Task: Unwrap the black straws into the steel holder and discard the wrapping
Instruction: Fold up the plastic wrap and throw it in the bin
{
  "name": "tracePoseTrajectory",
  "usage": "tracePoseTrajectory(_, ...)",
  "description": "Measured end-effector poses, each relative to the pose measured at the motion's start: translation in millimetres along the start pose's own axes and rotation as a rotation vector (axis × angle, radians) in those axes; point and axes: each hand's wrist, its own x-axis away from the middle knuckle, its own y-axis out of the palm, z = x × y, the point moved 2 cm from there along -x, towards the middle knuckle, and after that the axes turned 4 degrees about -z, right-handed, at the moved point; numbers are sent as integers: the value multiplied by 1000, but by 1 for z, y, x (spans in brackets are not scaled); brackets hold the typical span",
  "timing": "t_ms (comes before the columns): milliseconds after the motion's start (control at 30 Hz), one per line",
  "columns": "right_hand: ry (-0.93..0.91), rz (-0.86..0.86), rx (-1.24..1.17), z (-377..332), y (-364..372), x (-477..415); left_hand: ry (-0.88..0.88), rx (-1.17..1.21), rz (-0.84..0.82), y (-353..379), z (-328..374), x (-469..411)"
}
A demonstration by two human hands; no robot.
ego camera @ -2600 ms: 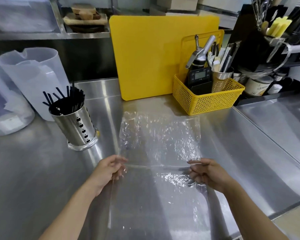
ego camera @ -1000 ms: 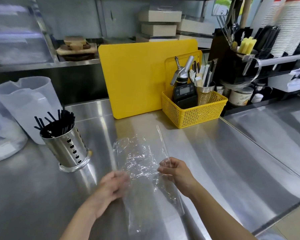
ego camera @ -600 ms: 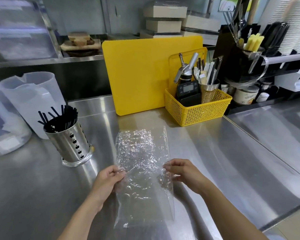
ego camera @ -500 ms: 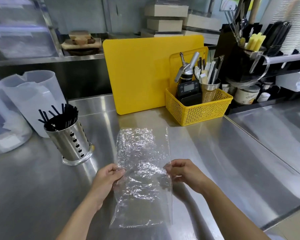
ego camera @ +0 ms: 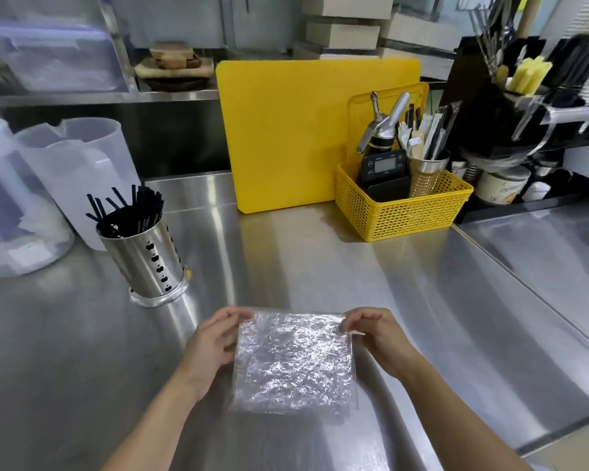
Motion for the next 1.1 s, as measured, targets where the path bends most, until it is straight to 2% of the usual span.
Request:
tracePoseTrajectory(33, 22, 1, -24, 1, -1, 0, -42, 54, -61, 0, -1, 1)
tracePoseTrajectory(100, 42, -23, -107, 2, -1, -1, -101, -4, -126, 0, -6, 3)
tracePoseTrajectory(167, 43, -30, -67, 1, 1, -1, -94, -155, -59, 0, -10, 2)
tracePoseTrajectory(233, 35, -39, 174, -5, 6, 1, -33, -255, 35, 2, -9, 1)
tracePoseTrajectory(300, 14, -77, 475, -12, 11, 0, 70, -445, 19, 4, -1, -1)
tracePoseTrajectory(400, -33, -257, 772, -30, 20, -3, 104, -674, -194, 14, 17, -2)
tracePoseTrajectory(467, 62, -431, 735, -37, 29, -6, 144, -730, -265, 24, 28, -3)
tracePoseTrajectory(533, 115, -533, 666, -38, 38, -5, 227, -716, -238, 30, 36, -6)
tracePoseTrajectory(567, 107, -516, 674, -37, 41, -5, 265, -688, -203, 30, 40, -7)
tracePoseTrajectory(633, 69, -410, 592, -33, 40, -6, 331, -574, -34, 20, 47, -12)
tracePoseTrajectory(700, 44, -261, 378, -31, 35, -4, 319, -276, 197, 1, 52, -17)
tracePoseTrajectory(733, 34, -205, 271, -30, 32, -2, 257, -87, 264, -7, 50, -19)
tracePoseTrajectory(800, 28, -118, 87, -27, 27, 0, 47, 189, 211, -11, 39, -23)
tracePoseTrajectory(900, 30, -21, -35, -24, 29, 1, -218, 155, -31, 15, 15, -13)
tracePoseTrajectory(1033, 75, 83, 41, -16, 35, 3, -238, -55, -214, 32, 7, -3)
tracePoseTrajectory(1100, 82, 102, 55, -12, 38, 6, -212, -187, -211, 30, 8, -2)
